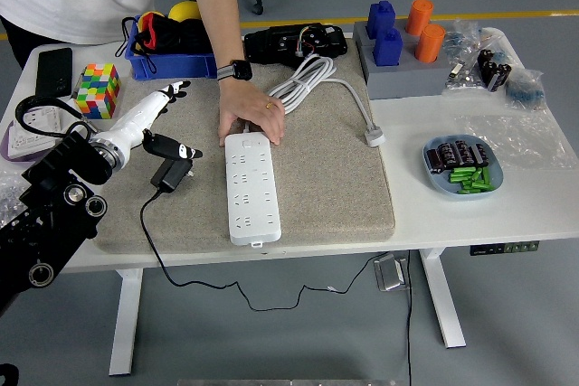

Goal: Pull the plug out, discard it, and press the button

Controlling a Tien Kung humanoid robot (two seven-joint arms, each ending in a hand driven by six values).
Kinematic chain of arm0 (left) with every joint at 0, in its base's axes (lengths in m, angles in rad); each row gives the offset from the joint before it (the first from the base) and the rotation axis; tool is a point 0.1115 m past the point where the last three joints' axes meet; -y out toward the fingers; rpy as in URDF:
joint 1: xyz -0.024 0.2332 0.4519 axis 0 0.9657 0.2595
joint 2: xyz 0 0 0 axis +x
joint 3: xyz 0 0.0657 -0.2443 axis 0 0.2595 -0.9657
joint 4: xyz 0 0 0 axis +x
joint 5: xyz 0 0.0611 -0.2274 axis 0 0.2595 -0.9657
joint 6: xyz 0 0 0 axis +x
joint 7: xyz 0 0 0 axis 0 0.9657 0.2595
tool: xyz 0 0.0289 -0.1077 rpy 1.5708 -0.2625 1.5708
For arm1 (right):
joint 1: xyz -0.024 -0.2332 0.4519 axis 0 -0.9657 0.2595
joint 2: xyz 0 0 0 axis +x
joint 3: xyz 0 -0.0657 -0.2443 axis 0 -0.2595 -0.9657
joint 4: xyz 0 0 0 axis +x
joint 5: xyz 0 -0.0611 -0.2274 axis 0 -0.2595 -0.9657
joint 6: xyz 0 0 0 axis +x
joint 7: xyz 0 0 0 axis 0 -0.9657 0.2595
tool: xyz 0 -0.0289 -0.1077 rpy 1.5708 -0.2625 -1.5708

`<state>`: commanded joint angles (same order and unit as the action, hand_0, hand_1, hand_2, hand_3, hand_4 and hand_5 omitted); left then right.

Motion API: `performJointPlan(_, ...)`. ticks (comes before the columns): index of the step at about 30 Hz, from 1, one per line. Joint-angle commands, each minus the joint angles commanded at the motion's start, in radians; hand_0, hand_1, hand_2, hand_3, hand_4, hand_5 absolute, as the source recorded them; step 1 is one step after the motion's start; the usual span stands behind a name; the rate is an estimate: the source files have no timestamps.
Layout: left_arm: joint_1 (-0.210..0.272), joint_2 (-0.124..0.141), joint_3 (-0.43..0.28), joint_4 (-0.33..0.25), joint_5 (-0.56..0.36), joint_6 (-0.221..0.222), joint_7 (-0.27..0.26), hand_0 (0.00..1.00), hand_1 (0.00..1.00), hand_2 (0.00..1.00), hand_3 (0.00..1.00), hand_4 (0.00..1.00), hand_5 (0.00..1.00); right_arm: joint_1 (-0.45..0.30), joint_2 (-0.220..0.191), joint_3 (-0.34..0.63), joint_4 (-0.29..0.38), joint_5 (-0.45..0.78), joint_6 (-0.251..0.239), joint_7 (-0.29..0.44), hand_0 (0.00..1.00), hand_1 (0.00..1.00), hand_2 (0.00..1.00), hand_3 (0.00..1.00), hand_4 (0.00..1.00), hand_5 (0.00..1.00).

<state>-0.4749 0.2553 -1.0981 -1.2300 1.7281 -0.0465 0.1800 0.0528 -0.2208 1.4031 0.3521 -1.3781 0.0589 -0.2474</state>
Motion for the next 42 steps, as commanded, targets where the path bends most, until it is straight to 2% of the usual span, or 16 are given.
performJointPlan(1,-0.011,-0.001,0.014,-0.003,-0.021,0.007,-0.028,0.793,0.825,0.925,0.998,0.998,0.064,0.0,0.0,0.0,0.0,0.0,0.0,0.0,0.749,0.7,0.711,0.723,0.781,0.632)
performJointPlan(2,-0.018,-0.004,0.022,-0.001,-0.033,0.01,-0.041,0.283,0.296,0.403,0.852,0.732,0.002,0.0,0.0,-0.001,0.0,0.0,0.0,0.0,0.749,0.7,0.711,0.723,0.781,0.632)
performJointPlan(4,-0.04,-0.011,0.043,0.015,-0.063,0.011,-0.057,0.283,0.296,0.403,0.852,0.732,0.002,0.001,0.001,-0.002,0.0,0.001,0.0,0.0,0.749,0.7,0.711,0.723,0.781,0.632)
performJointPlan(8,-0.08,-0.021,0.095,0.052,-0.104,-0.008,-0.046,0.283,0.296,0.403,0.852,0.732,0.002,0.001,0.001,-0.003,0.0,0.002,0.0,0.0,0.749,0.7,0.711,0.723,0.781,0.632)
performJointPlan(9,-0.09,-0.023,0.112,0.06,-0.118,-0.017,-0.037,0.023,0.048,0.168,0.706,0.563,0.002,0.001,0.001,-0.002,0.0,0.002,0.001,0.0,0.749,0.701,0.711,0.723,0.781,0.631)
performJointPlan(13,-0.127,-0.03,0.165,0.094,-0.142,-0.043,-0.002,0.023,0.048,0.168,0.706,0.563,0.002,-0.001,-0.001,-0.003,-0.002,0.002,0.0,0.0,0.749,0.701,0.711,0.723,0.781,0.631)
performJointPlan(14,-0.134,-0.033,0.174,0.103,-0.147,-0.047,0.004,0.023,0.002,0.121,0.68,0.288,0.002,-0.001,-0.001,-0.003,-0.002,0.002,0.0,0.0,0.749,0.7,0.711,0.723,0.78,0.631)
performJointPlan(18,-0.168,-0.047,0.209,0.152,-0.16,-0.067,0.039,0.023,0.002,0.121,0.68,0.288,0.002,0.0,-0.002,-0.008,-0.001,0.003,0.0,0.0,0.749,0.7,0.711,0.723,0.78,0.631)
performJointPlan(25,-0.215,-0.072,0.269,0.234,-0.197,-0.057,0.046,0.029,0.002,0.116,0.678,0.254,0.002,0.0,-0.004,-0.013,-0.002,0.006,0.001,0.0,0.749,0.701,0.711,0.723,0.78,0.63)
performJointPlan(26,-0.224,-0.077,0.279,0.246,-0.203,-0.056,0.048,0.023,0.002,0.113,0.703,0.199,0.002,0.0,-0.005,-0.014,-0.003,0.005,0.0,-0.001,0.749,0.7,0.711,0.723,0.78,0.631)
performJointPlan(31,-0.254,-0.097,0.32,0.298,-0.206,-0.065,0.077,0.023,0.002,0.113,0.703,0.199,0.002,0.003,-0.007,-0.021,-0.001,0.007,0.0,0.0,0.749,0.7,0.711,0.723,0.78,0.631)
performJointPlan(32,-0.258,-0.099,0.328,0.306,-0.208,-0.067,0.079,0.015,0.002,0.1,0.726,0.002,0.002,0.003,-0.007,-0.022,-0.001,0.008,0.001,0.0,0.749,0.7,0.711,0.723,0.78,0.63)
performJointPlan(36,-0.272,-0.107,0.367,0.332,-0.208,-0.064,0.09,0.015,0.002,0.1,0.726,0.002,0.002,0.001,-0.008,-0.025,-0.002,0.008,0.001,0.0,0.749,0.7,0.711,0.723,0.78,0.63)
performJointPlan(42,-0.28,-0.118,0.369,0.355,-0.161,-0.052,0.101,0.014,0.002,0.1,0.736,0.002,0.002,-0.002,-0.012,-0.028,-0.003,0.008,0.001,-0.001,0.75,0.7,0.711,0.723,0.779,0.629)
